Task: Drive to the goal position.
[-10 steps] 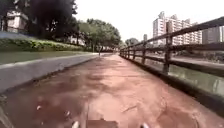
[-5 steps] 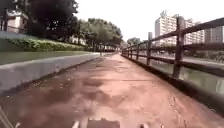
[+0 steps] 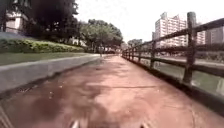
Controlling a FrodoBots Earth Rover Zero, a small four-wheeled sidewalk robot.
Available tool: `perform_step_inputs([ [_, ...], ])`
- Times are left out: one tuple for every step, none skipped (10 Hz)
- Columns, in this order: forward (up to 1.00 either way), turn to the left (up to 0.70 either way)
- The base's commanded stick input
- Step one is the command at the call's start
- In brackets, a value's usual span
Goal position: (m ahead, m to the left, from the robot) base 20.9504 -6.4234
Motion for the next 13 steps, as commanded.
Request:
perform_step_inputs([
  [0.7, 0.0],
  [0.7, 0.0],
  [0.7, 0.0],
  [0.7, 0.0],
  [0.7, 0.0],
  [0.7, 0.0],
  [0.7, 0.0],
  [0.7, 0.0],
  [0.7, 0.0],
  [0.7, 0.0],
  [0.7, 0.0],
  [0.7, 0.0],
  [0.7, 0.0],
])
